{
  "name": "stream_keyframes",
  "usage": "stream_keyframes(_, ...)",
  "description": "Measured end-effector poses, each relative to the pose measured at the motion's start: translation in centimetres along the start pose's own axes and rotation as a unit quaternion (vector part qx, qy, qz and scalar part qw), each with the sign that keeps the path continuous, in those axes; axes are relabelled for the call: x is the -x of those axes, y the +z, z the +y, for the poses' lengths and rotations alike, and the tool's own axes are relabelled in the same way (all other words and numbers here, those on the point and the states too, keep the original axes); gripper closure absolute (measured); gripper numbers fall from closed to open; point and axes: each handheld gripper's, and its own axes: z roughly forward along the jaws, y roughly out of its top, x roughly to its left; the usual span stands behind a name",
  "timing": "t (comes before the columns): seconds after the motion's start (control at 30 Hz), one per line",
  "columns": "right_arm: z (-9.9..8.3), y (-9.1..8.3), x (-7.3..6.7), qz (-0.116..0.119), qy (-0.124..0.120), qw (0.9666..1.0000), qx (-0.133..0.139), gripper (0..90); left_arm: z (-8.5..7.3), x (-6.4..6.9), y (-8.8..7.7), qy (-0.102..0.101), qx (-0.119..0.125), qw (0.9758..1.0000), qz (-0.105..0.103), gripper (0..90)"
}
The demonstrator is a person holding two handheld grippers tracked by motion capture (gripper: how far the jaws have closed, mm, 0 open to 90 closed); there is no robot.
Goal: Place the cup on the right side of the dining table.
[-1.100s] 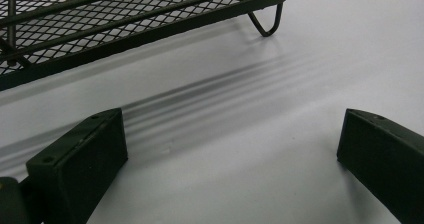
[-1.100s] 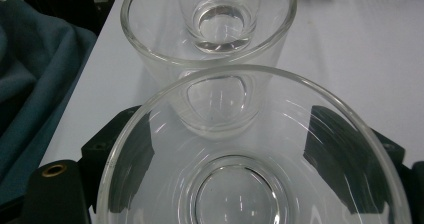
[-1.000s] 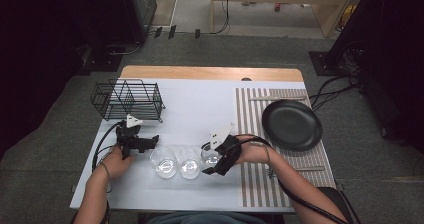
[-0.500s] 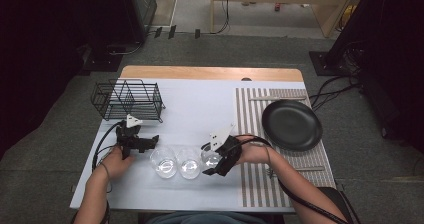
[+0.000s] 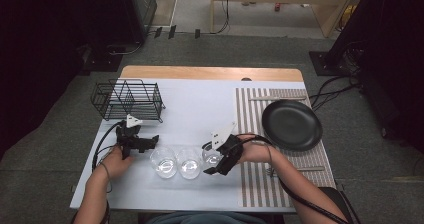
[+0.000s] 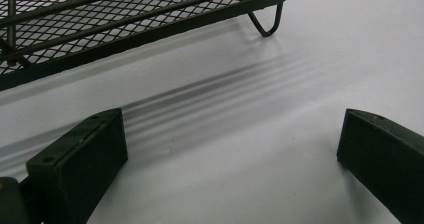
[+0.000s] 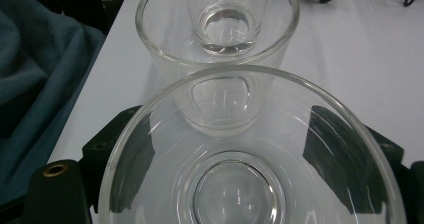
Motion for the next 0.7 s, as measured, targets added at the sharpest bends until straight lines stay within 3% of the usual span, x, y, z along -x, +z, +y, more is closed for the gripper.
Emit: stream_keyframes(0.7, -0.01, -0.72, 0.58, -0.018, 0.018, 0.9997, -0.005, 18.4, 0.00, 0.00, 0.00, 0.000, 0.000, 1.0000, 0.000, 0.0)
